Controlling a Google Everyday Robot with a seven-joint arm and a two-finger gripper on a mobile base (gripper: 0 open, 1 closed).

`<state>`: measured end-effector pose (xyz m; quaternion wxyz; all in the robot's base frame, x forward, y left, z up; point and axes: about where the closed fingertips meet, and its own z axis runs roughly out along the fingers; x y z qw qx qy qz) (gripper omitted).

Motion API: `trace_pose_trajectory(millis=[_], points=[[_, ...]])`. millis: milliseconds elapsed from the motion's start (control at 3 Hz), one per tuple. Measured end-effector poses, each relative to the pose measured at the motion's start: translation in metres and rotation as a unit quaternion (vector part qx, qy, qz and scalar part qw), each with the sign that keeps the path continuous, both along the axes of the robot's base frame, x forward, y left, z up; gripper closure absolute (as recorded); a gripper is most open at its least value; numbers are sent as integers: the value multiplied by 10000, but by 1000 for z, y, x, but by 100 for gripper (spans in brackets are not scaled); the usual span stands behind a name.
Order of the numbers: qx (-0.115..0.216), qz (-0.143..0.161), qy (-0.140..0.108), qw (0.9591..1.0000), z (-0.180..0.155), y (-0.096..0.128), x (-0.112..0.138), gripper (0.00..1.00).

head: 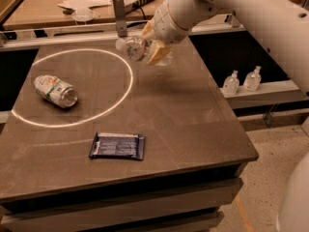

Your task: Knock water bottle over

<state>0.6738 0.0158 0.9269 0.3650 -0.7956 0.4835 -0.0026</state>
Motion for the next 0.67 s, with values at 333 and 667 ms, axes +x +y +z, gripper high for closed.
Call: trace_pose_trajectory(millis=[333,667], points=[[-905,813,173,9924,-19,3,-33,100],[-2273,1603,62,9605,-53,9,-68,97]])
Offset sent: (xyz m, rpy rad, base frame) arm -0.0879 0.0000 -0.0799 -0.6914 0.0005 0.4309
